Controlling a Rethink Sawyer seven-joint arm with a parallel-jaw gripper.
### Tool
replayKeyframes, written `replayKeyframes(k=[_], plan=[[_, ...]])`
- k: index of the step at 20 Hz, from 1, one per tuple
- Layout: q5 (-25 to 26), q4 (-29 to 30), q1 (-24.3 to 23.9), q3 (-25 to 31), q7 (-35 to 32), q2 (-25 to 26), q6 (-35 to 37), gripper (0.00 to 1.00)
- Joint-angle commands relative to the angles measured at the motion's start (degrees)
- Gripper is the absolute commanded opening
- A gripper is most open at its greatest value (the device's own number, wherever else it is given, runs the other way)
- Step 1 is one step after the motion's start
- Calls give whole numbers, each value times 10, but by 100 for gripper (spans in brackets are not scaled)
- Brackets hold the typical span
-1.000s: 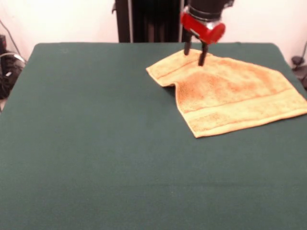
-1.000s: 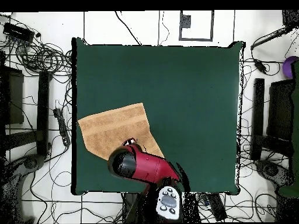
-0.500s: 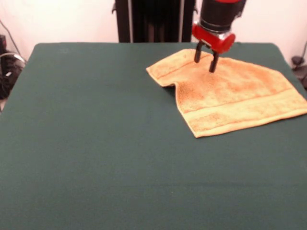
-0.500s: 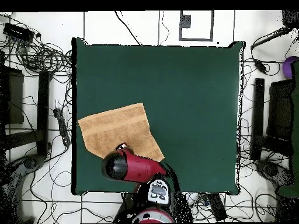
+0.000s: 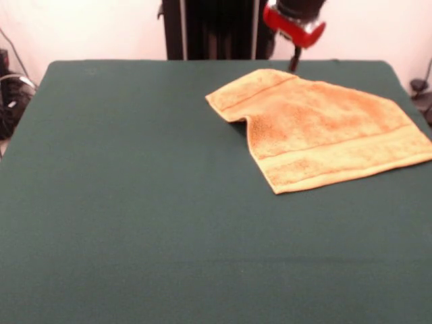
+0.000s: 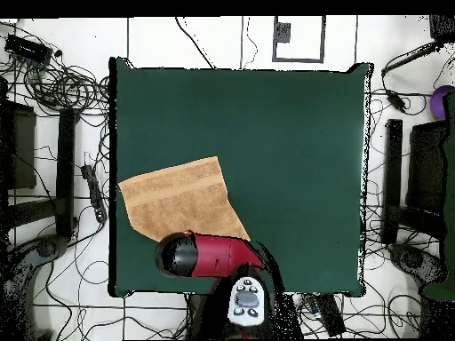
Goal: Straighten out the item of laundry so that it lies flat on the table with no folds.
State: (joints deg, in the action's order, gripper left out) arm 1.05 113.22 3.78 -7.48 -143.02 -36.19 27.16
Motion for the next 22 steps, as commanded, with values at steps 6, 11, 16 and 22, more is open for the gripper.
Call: replayKeyframes(k=[6, 11, 16, 22], plan=[[67, -73, -25, 24, 3, -17, 42, 100], [89, -95, -44, 22, -19, 50, -37, 100], [85, -95, -64, 30, -41, 117, -122, 100], [37, -95, -61, 31, -96, 196, -208, 100]])
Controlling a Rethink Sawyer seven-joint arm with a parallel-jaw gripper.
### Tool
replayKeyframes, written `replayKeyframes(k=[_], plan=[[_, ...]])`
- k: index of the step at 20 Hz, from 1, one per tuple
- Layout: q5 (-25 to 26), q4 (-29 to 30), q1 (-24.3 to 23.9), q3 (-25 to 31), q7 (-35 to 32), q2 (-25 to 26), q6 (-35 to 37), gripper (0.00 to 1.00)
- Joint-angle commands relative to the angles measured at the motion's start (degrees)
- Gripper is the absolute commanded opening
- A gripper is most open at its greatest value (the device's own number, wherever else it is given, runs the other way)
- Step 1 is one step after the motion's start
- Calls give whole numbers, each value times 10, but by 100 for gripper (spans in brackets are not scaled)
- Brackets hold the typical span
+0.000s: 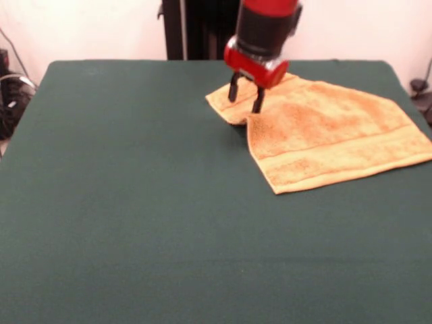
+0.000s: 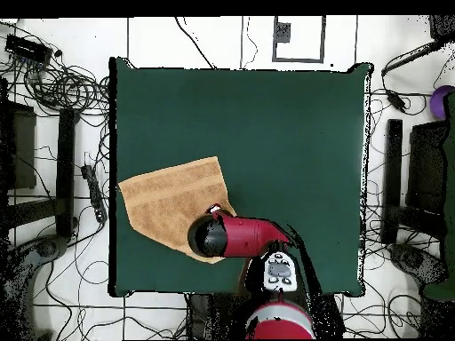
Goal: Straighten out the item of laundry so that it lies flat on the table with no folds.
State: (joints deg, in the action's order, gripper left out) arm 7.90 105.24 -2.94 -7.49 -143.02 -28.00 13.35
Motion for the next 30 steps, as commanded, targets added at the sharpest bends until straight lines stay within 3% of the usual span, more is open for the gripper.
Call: replayKeyframes(k=[1, 10, 14, 15, 16, 20, 25, 30], plan=[[-48, -11, 6, 37, -111, 125, -80, 100], [-139, -12, -11, 74, -155, 203, -156, 100], [-140, -42, 44, 11, -127, 217, -164, 100], [-137, -51, 56, -5, -114, 219, -163, 0], [-136, -63, 76, -36, -106, 221, -165, 0], [-84, -80, 51, -59, -35, 190, -137, 0], [-2, -75, 1, -59, 44, 115, -71, 0], [63, -63, -50, -41, 76, 67, -30, 0]])
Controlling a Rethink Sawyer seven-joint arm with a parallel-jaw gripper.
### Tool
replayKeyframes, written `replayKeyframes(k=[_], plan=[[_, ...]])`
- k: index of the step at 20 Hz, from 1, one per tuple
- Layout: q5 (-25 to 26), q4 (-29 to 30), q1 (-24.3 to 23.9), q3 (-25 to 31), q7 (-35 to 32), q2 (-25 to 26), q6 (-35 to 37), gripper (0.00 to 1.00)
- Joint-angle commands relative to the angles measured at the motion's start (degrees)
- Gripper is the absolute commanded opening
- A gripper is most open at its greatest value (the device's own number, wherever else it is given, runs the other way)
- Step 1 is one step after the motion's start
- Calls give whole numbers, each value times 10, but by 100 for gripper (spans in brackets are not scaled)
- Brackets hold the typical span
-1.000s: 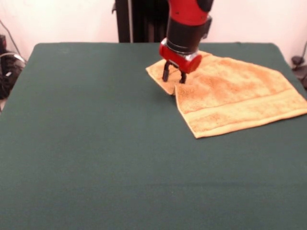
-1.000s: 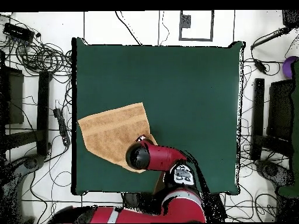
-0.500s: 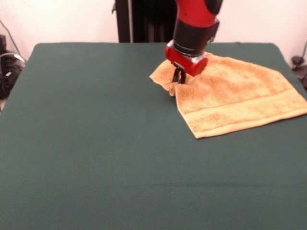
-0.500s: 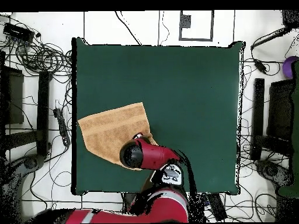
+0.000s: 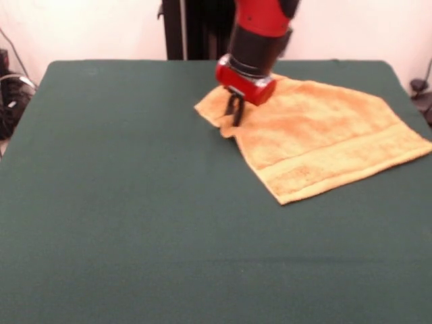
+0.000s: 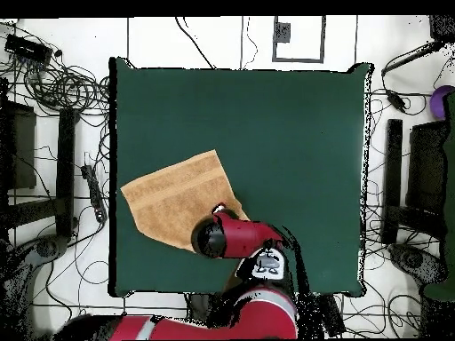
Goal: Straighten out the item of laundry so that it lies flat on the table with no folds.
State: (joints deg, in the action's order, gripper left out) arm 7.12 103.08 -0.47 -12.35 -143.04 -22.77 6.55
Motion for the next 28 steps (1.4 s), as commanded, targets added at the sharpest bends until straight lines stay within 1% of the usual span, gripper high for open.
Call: replayKeyframes(k=[1, 5, 9, 14, 17, 19, 21, 24, 28], plan=[[82, -39, -83, 11, 78, 8, 42, 0], [128, -42, -121, 27, 98, -25, 69, 0], [169, -71, -159, 59, 121, -45, 92, 0], [218, -130, -198, 112, 143, -25, 92, 0], [245, -148, -221, 148, 139, -13, 76, 0], [258, -164, -242, 188, 155, -5, 89, 0], [268, -176, -251, 213, 168, 0, 109, 0], [283, -190, -257, 230, 172, 7, 128, 0], [313, -212, -276, 256, 189, 26, 133, 0]])
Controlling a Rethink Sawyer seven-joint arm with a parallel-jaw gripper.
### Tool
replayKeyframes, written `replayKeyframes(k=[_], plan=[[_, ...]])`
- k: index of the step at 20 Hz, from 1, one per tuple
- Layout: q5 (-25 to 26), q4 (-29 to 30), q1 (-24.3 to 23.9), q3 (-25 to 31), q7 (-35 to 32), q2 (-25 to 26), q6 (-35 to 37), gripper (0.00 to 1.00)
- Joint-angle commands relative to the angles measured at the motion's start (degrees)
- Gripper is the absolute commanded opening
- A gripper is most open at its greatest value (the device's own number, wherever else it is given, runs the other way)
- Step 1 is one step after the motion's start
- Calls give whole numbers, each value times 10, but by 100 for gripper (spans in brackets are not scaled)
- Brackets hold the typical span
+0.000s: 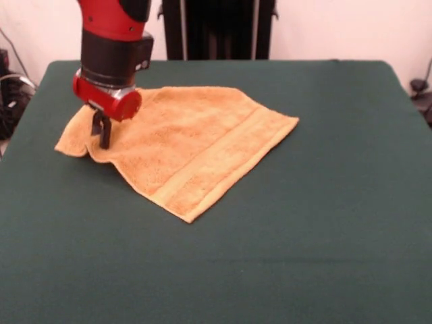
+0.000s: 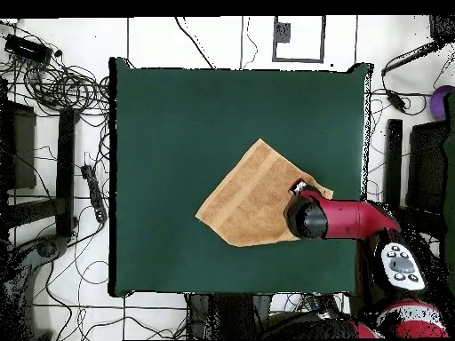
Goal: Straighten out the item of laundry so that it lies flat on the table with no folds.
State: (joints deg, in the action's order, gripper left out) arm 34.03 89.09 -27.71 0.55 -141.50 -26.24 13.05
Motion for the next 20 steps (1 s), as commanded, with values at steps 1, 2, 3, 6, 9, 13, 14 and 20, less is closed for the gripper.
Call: replayKeyframes(k=[1, 2, 3, 6, 9, 13, 14, 20], plan=[[48, -75, -7, 131, 178, 63, 71, 0], [55, -77, -8, 133, 177, 62, 75, 0], [75, -87, 3, 122, 178, 61, 70, 0], [79, -80, -8, 138, 156, 62, 74, 100], [64, -60, -7, 140, 129, 55, 96, 100], [32, -27, 24, 130, 64, 30, 112, 100], [24, -23, 31, 129, 54, 23, 118, 100], [-22, 1, 66, 122, -4, 1, 126, 100]])
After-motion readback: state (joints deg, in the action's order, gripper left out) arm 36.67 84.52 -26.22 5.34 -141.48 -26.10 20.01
